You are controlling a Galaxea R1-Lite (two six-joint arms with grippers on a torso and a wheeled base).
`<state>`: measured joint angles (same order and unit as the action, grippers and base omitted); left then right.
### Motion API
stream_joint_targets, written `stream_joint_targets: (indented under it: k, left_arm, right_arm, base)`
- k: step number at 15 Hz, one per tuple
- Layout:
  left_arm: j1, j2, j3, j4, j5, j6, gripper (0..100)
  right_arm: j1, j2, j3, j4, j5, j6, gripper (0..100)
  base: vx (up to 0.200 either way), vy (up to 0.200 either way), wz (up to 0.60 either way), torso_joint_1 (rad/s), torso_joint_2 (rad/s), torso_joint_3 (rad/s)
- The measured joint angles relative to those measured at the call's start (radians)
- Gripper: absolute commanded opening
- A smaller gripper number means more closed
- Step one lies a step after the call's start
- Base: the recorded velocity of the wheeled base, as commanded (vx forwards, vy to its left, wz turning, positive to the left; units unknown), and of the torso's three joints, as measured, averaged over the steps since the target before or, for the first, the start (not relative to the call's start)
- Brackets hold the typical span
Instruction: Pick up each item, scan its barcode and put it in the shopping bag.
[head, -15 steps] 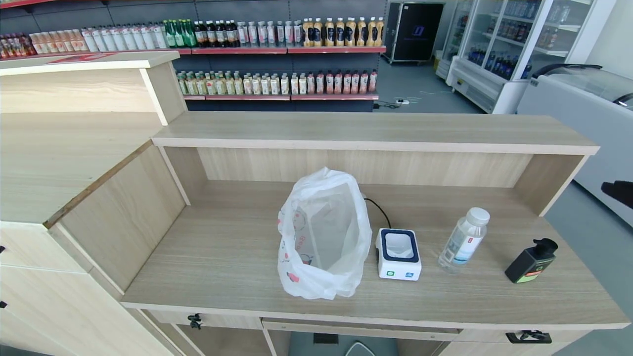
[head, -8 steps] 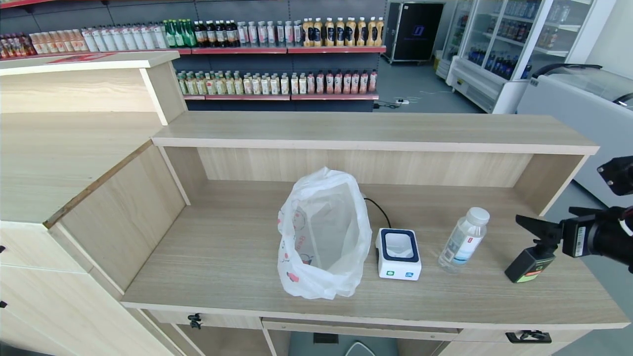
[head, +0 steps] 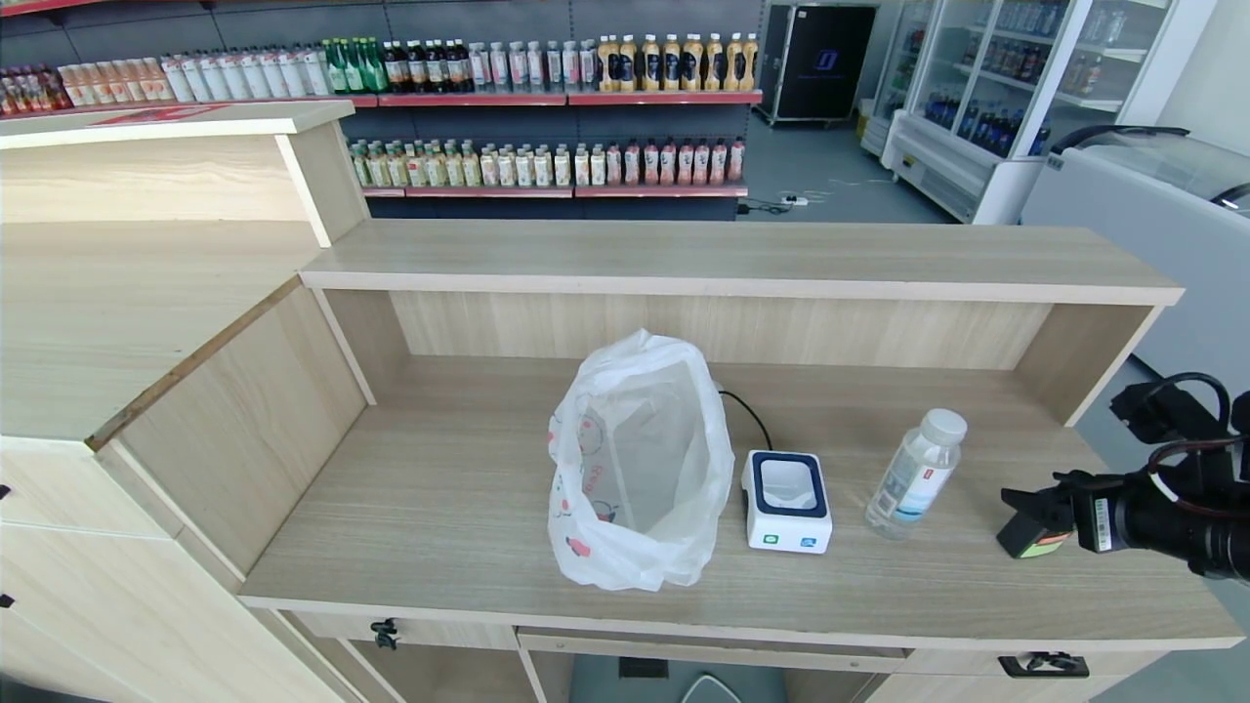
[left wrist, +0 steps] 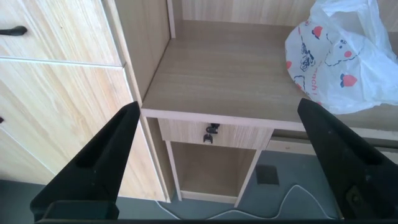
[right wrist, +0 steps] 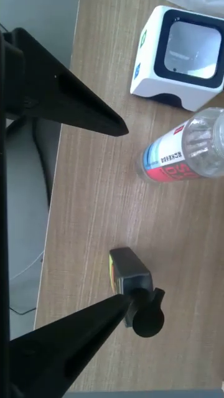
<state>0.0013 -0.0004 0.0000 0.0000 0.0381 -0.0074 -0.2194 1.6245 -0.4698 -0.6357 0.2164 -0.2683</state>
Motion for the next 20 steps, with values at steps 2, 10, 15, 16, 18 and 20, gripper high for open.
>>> stream_joint_targets:
  k: [2, 10, 15, 16, 18, 20]
  left_arm:
    - [0.0, 0.0, 0.0, 0.0, 0.0, 0.0, 100]
    - [0.0, 0.0, 0.0, 0.0, 0.0, 0.0, 100]
    - [0.0, 0.0, 0.0, 0.0, 0.0, 0.0, 100]
    - [0.0, 0.0, 0.0, 0.0, 0.0, 0.0, 100]
    - [0.0, 0.0, 0.0, 0.0, 0.0, 0.0, 100]
    - [0.0, 0.0, 0.0, 0.0, 0.0, 0.0, 100]
  right_arm:
    - [-0.001, 0.044, -0.001, -0.039, 0.009, -0.007, 100]
    - [0.018, 0.247, 0.019, -0.267, 0.171, -0.163, 100]
    - [0.047, 0.355, 0.019, -0.427, 0.22, -0.203, 100]
    - [0.05, 0.373, 0.019, -0.44, 0.22, -0.21, 100]
    - [0.052, 0.412, 0.019, -0.485, 0.221, -0.217, 100]
    - [0.055, 0.446, 0.016, -0.51, 0.221, -0.217, 100]
  base:
    - [0.0, 0.0, 0.0, 0.0, 0.0, 0.0]
    - [0.0, 0.0, 0.0, 0.0, 0.0, 0.0]
    - [0.0, 0.0, 0.0, 0.0, 0.0, 0.0]
    - [0.0, 0.0, 0.0, 0.0, 0.0, 0.0]
    - [0.0, 0.0, 0.0, 0.0, 0.0, 0.0]
    - [0.0, 0.0, 0.0, 0.0, 0.0, 0.0]
